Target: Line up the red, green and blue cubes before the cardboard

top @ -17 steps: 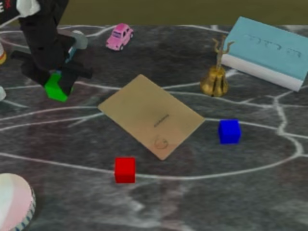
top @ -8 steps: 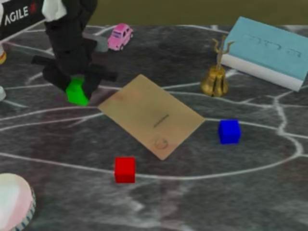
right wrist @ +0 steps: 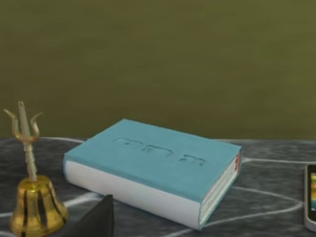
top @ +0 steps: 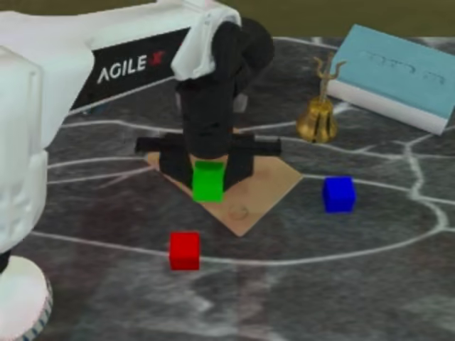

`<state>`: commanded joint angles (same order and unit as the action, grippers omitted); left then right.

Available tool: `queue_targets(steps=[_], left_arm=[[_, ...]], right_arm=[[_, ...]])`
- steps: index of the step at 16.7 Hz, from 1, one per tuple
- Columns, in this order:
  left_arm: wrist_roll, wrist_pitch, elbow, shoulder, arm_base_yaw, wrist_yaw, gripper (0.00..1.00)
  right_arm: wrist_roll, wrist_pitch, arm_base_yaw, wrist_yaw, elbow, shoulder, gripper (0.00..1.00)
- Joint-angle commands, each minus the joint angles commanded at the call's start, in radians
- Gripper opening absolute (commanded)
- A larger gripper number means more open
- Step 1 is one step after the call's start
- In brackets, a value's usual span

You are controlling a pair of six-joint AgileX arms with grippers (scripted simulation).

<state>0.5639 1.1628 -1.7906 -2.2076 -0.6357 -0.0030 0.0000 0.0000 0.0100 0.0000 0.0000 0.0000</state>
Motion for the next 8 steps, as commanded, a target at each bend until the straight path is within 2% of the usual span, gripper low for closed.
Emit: queue_targets(steps=[4,8], left_arm=[[0.191,-0.013,0.054,0.051,-0.133,-0.004,0.0],[0.225,-0.018,0.066,0.064,-0.16,-0.006,0.0]], right_arm=[[0.0,0.0,0.0,0.0,0.0,0.0,1.0],[0.0,0.0,0.0,0.0,0.0,0.0,1.0]])
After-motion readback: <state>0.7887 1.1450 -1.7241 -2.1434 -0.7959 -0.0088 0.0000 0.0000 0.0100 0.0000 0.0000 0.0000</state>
